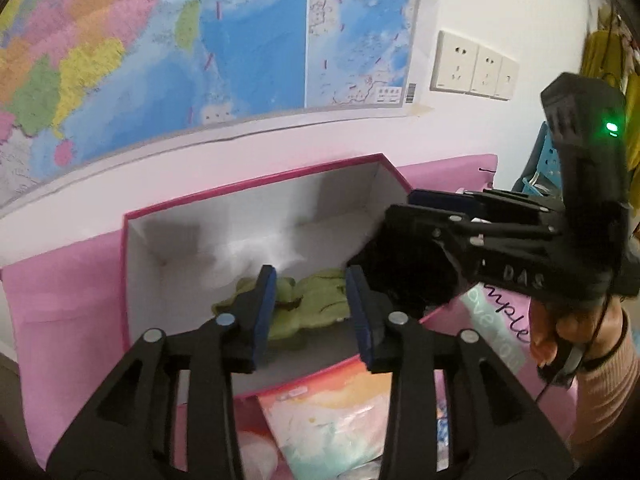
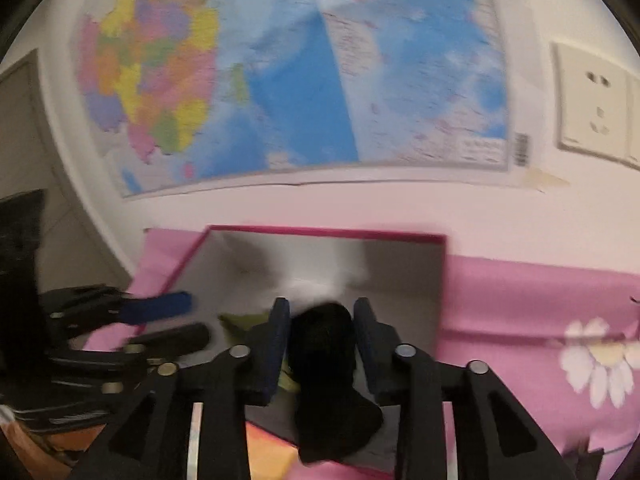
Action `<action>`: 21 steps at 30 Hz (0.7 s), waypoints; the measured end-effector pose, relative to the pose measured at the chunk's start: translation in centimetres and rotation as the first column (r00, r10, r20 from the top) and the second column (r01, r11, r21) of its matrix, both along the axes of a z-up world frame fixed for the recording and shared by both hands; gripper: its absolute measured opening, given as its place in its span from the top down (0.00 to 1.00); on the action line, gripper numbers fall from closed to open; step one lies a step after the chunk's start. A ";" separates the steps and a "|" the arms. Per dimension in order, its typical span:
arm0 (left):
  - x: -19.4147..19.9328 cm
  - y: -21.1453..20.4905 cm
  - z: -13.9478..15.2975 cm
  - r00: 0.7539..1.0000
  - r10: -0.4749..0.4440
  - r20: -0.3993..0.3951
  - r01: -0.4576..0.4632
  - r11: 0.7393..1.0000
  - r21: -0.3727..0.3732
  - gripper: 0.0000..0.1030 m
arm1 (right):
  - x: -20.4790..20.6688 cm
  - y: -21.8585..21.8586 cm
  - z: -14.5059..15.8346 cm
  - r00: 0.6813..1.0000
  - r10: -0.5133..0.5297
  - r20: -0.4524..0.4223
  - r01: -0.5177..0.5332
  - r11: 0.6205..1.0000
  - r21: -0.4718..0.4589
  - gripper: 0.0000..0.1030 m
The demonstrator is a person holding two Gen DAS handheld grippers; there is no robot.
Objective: Organize soft objects
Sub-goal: 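Carry the black scrunchie into the pink box and release it, then grasp the blue gingham scrunchie with the right gripper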
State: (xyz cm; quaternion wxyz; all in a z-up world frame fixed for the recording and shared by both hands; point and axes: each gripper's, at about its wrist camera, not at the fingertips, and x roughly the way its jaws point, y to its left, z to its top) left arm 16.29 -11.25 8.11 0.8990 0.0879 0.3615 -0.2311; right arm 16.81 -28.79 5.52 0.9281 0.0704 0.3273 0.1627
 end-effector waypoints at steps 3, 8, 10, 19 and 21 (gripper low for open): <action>-2.5 1.0 0.7 0.998 -0.030 0.046 0.031 1.000 -0.007 0.55 | -2.1 -0.2 0.6 1.000 -0.013 0.024 0.013 1.000 -0.021 0.59; -6.8 4.1 1.6 0.992 -0.061 0.108 0.065 0.997 -0.038 0.49 | -7.1 0.4 1.7 0.994 0.093 0.051 -0.093 0.996 0.009 0.48; -8.3 5.5 1.5 0.992 -0.050 0.114 0.056 0.997 -0.050 0.47 | -9.1 1.2 1.3 0.989 0.141 0.040 -0.141 0.990 0.015 0.44; -12.6 6.3 -3.4 0.993 -0.119 -0.017 0.118 0.989 -0.085 0.47 | -13.3 3.9 -5.4 0.971 0.198 -0.132 -0.206 0.977 -0.048 0.39; -12.8 5.2 -4.5 0.989 -0.144 -0.040 0.140 0.987 -0.072 0.47 | -12.9 4.2 -7.1 0.966 0.194 -0.174 -0.205 0.977 -0.051 0.39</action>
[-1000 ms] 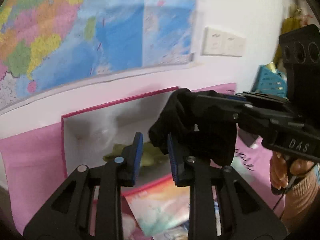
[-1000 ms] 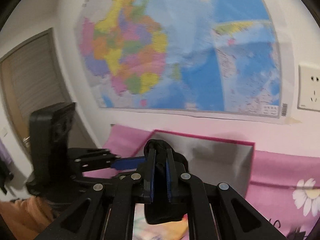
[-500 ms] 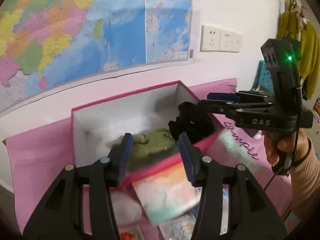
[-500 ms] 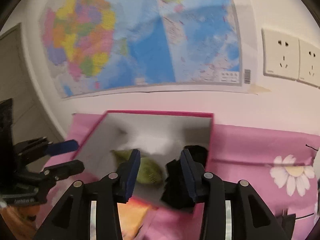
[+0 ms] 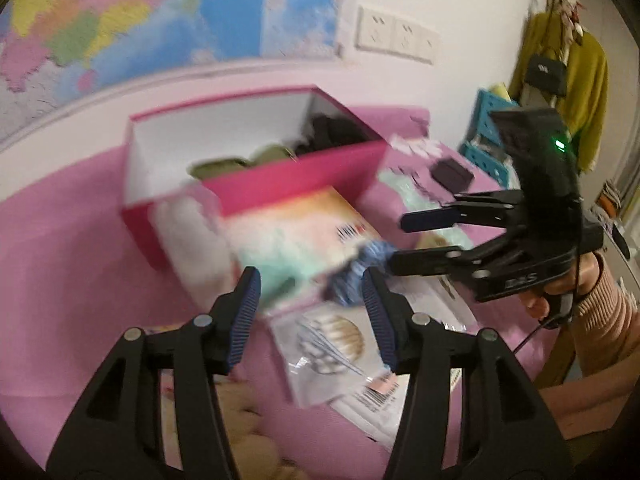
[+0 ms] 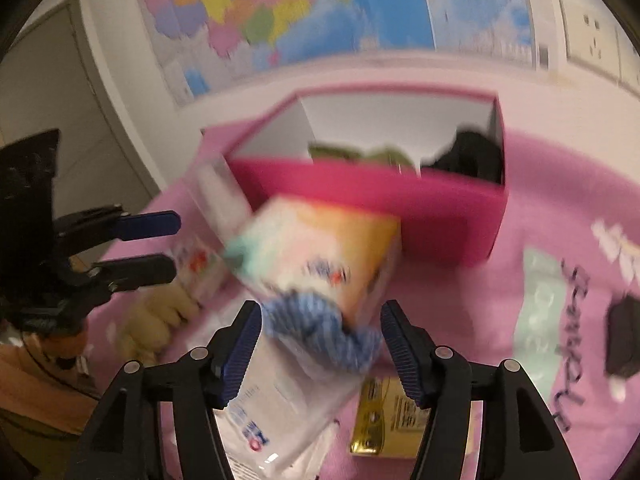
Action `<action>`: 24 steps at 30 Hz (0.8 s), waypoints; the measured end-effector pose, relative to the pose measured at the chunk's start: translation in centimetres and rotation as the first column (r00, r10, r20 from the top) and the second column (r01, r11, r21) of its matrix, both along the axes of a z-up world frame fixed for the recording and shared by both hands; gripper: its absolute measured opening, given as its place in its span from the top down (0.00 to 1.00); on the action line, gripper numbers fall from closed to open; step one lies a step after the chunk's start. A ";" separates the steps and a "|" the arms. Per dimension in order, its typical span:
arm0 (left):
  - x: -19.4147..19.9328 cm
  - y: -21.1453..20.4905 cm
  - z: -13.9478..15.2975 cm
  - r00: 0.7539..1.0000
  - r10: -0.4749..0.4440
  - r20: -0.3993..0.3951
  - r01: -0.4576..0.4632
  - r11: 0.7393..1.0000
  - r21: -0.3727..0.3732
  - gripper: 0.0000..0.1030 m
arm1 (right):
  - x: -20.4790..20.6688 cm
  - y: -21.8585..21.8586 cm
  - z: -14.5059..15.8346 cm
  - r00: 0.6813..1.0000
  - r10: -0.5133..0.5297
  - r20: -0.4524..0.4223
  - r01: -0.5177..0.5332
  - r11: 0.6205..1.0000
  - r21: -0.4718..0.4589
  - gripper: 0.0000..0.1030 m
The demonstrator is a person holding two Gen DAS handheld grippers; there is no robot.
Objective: Organize soft objects
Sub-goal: 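Grasp the blue gingham scrunchie with the right gripper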
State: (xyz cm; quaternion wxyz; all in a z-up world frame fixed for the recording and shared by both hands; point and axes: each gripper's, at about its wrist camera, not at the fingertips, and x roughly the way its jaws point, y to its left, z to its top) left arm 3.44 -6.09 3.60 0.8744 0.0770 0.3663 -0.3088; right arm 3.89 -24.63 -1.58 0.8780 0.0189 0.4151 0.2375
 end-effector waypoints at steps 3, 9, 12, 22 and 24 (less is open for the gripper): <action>0.0 -1.7 -1.5 0.998 -0.037 -0.042 0.038 0.999 0.014 0.47 | 0.2 0.5 -1.1 1.000 0.000 -0.001 0.000 0.999 -0.036 0.39; 1.3 -3.7 -4.2 0.992 -0.055 -0.112 0.061 0.996 0.058 0.56 | -0.2 0.2 -1.8 1.000 -0.001 0.014 0.001 0.999 -0.039 0.63; 2.2 -4.2 -5.5 0.985 -0.058 -0.163 0.067 0.996 0.052 0.63 | -0.5 -0.2 -2.0 1.000 -0.009 0.020 0.010 0.999 -0.041 0.83; 1.3 -5.9 -4.8 0.978 -0.129 -0.163 0.132 0.991 0.006 0.89 | -2.2 -1.0 0.2 0.995 -0.002 0.099 -0.002 0.999 0.036 0.93; 1.0 -5.8 -3.9 0.981 -0.133 -0.140 0.134 0.991 -0.004 0.89 | -2.7 -1.0 1.5 0.991 0.001 0.134 -0.007 0.999 0.046 0.93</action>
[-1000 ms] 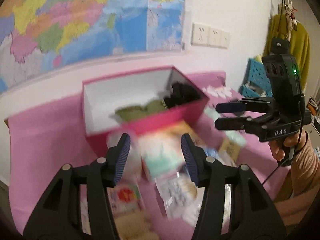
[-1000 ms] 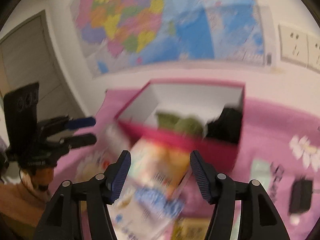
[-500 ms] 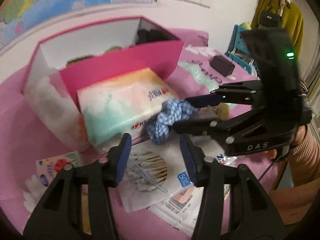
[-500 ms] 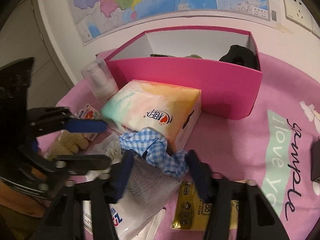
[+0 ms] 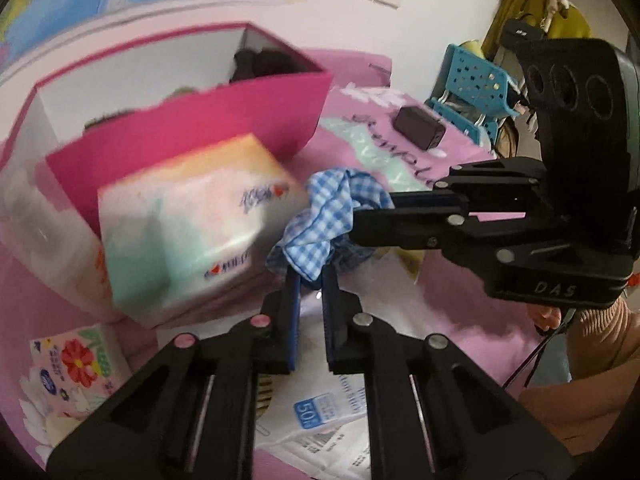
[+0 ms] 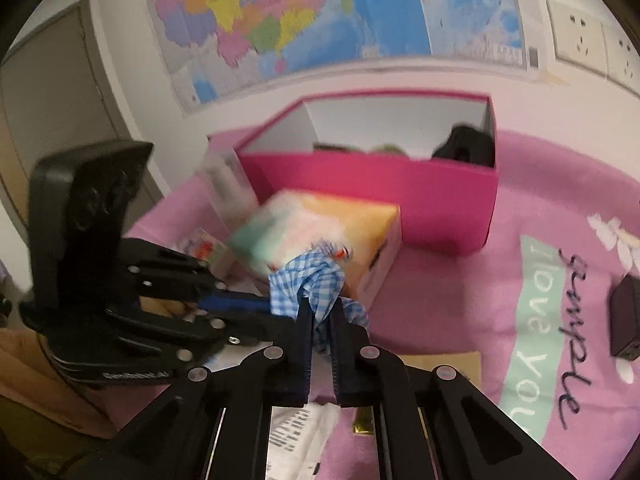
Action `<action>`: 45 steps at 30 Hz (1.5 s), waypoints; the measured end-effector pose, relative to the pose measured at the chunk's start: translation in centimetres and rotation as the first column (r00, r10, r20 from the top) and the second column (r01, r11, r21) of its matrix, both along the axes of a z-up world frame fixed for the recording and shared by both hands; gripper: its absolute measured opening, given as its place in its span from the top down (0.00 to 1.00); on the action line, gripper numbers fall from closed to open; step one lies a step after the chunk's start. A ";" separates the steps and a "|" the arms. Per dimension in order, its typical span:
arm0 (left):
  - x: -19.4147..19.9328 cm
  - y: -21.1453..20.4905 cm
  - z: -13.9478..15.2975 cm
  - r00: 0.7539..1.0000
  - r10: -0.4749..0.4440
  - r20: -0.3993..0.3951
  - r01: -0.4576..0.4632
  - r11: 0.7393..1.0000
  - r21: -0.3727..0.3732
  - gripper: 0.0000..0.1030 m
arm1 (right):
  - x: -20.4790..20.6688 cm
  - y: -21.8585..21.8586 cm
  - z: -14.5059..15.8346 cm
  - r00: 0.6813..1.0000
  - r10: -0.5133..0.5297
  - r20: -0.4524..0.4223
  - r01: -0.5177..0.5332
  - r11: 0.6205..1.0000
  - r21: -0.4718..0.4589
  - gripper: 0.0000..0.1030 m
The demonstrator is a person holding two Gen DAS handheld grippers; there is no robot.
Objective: Organize soft objects
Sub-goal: 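Grasp the blue gingham scrunchie with the right gripper, then drop the blue gingham scrunchie into the pink box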
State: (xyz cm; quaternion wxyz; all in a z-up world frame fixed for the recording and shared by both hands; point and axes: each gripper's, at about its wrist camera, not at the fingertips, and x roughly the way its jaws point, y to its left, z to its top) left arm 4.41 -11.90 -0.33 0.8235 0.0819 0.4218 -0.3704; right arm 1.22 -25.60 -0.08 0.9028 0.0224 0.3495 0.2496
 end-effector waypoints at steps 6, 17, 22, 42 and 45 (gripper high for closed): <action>-0.1 0.5 3.7 0.997 0.011 0.071 -0.007 0.999 -0.049 0.89 | -0.4 -0.3 4.0 0.997 0.017 0.080 -0.019 0.999 0.030 0.93; 6.6 -0.1 8.9 0.983 0.125 0.133 -0.120 0.992 -0.041 0.89 | 6.1 -1.7 8.5 0.990 -0.028 0.139 0.013 0.994 0.107 0.93; 9.7 -0.9 9.2 0.976 0.170 0.137 -0.172 0.985 0.005 0.89 | 10.0 -1.8 8.7 0.992 -0.056 0.117 0.041 0.991 0.131 0.93; 13.2 2.1 9.5 0.931 0.327 0.163 -0.339 0.939 0.051 0.59 | 16.7 -2.6 4.0 0.968 -0.251 -0.018 0.252 0.968 0.014 0.68; 11.1 4.5 10.3 0.927 0.329 0.182 -0.335 0.942 0.001 0.59 | 14.0 -1.8 4.8 0.984 -0.176 0.009 0.175 0.984 0.032 0.65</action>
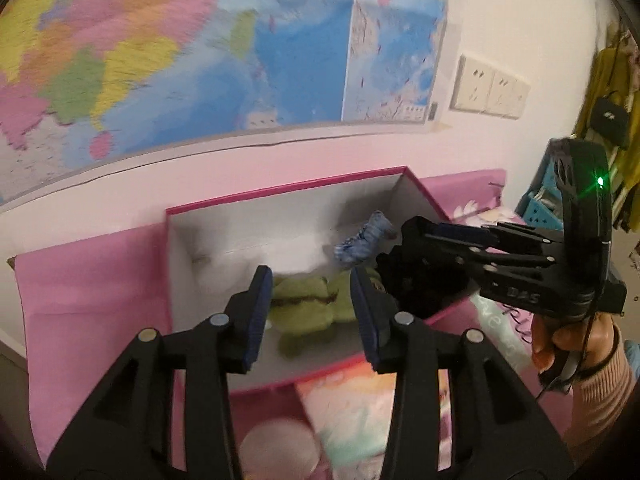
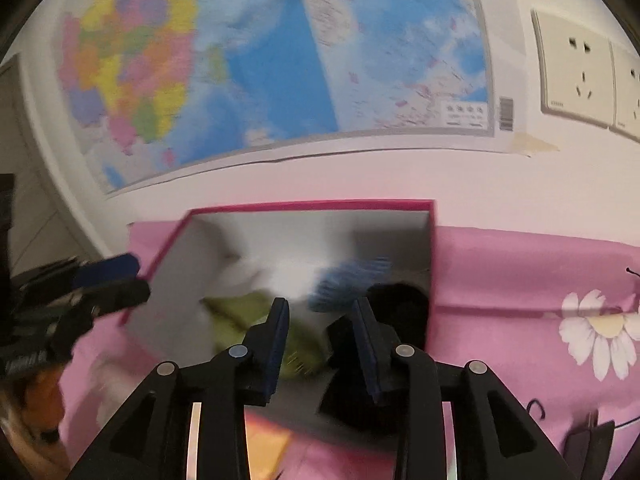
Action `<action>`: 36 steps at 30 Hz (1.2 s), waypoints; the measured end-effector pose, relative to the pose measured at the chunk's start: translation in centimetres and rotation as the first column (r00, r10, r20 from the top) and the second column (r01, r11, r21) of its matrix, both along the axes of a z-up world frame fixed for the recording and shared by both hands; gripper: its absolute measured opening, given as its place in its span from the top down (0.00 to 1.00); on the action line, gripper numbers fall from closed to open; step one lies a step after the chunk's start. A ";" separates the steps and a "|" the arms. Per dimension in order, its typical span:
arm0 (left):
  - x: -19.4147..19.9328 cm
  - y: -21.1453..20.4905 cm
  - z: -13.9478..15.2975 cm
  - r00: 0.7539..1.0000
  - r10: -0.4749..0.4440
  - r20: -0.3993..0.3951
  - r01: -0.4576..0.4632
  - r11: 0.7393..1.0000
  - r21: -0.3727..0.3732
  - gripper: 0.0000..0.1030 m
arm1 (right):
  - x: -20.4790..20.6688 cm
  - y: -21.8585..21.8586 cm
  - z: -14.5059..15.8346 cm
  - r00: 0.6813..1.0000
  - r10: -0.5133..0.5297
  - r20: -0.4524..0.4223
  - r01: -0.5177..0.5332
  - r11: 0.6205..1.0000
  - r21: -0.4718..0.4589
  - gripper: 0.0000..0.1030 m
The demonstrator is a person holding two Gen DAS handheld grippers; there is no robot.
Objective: Organize soft objects
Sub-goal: 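Drop the blue gingham scrunchie into the pink box, then grasp the floral tissue pack with the right gripper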
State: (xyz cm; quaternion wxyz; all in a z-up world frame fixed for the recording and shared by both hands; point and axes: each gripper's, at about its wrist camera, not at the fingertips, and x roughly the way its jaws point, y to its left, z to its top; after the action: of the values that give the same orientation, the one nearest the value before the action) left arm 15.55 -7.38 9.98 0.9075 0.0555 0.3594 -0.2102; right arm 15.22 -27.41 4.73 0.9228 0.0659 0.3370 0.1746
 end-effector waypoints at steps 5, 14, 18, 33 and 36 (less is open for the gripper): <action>-3.4 4.2 -0.3 1.000 0.023 0.017 -0.023 0.999 -0.037 0.59 | -4.8 3.0 0.3 0.987 0.157 0.043 -0.157 0.988 -0.001 0.57; -8.3 8.8 -4.5 0.996 0.063 -0.063 -0.065 0.997 -0.032 0.59 | -10.3 8.5 -2.2 0.923 0.384 -0.038 -0.381 0.922 0.073 0.56; -9.7 10.8 -6.9 0.989 0.092 -0.116 -0.093 0.996 0.004 0.59 | -11.6 10.2 -4.3 0.903 0.419 -0.093 -0.410 0.906 0.102 0.55; -8.1 11.5 -11.8 0.951 -0.043 -0.307 0.026 0.998 -0.062 0.62 | -7.1 14.6 -11.0 0.918 0.293 -0.268 -0.252 0.951 0.178 0.58; -8.4 11.3 -12.1 0.947 -0.068 -0.313 0.048 0.996 -0.069 0.62 | -6.9 14.9 -11.4 0.923 0.283 -0.259 -0.242 0.954 0.179 0.64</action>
State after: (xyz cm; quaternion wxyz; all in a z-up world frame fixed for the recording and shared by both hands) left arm 7.11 3.96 -2.12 0.8333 0.0045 0.4912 -0.2536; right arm 8.35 -12.56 -6.64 0.8263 0.1105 0.4573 0.3096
